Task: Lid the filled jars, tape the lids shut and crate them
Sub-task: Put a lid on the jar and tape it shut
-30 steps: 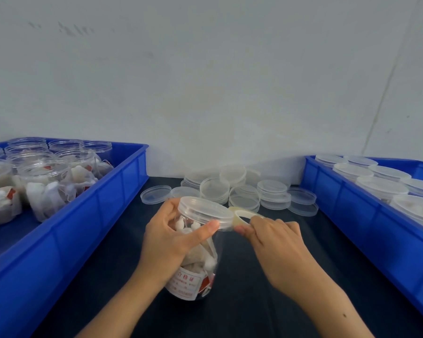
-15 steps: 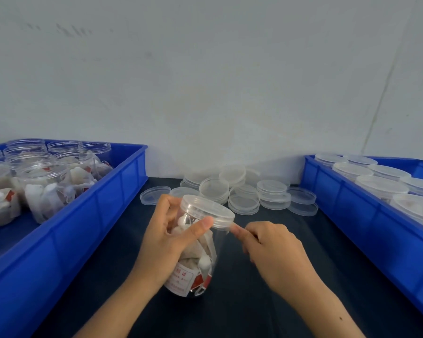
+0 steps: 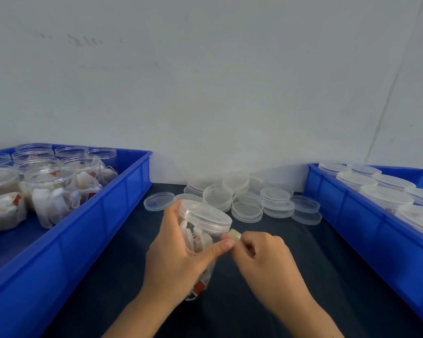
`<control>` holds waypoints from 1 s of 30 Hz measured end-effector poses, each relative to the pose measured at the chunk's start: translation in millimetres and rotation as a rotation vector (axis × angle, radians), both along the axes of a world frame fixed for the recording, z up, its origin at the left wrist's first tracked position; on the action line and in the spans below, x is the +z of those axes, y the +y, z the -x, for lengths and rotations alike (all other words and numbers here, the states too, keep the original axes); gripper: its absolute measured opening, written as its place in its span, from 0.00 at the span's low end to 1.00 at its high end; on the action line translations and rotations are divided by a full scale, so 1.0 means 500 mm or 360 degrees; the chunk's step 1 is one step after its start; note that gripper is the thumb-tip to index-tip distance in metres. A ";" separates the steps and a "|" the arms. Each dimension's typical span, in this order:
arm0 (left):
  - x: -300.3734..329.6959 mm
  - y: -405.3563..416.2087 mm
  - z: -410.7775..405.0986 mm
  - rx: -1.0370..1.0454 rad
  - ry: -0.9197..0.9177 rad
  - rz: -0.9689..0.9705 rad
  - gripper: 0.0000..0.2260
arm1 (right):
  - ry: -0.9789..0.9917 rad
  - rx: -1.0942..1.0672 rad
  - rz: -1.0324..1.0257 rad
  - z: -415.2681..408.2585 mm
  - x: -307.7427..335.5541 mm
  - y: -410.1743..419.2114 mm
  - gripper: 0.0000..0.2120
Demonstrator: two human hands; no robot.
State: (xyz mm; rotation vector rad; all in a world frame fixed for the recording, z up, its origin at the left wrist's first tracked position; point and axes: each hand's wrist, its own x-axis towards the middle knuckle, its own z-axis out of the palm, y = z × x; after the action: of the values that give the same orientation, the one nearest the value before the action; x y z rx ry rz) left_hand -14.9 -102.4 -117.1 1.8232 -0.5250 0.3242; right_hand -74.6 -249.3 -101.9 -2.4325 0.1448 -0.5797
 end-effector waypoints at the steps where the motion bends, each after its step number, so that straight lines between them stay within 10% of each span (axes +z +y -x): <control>1: -0.002 0.000 -0.001 0.0027 0.0007 0.0019 0.42 | -0.0006 0.0031 0.0019 0.000 -0.003 0.000 0.26; 13: -0.018 0.003 -0.023 0.0125 0.0042 0.0213 0.38 | 0.0087 0.0280 0.0122 0.005 0.001 -0.002 0.16; 23: -0.025 -0.001 -0.028 0.0180 0.0051 0.0189 0.41 | 0.0317 0.0159 0.0305 0.007 0.026 -0.017 0.39; 30: -0.025 -0.004 -0.033 0.0165 0.0055 0.0220 0.37 | 0.0313 0.0162 0.0222 0.003 0.023 -0.034 0.29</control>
State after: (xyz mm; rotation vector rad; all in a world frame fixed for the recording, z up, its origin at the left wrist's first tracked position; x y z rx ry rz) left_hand 1.6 -104.4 -129.4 1.7220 -0.3758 0.3894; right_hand -76.4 -266.4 -90.2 -2.6127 0.0626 -0.3143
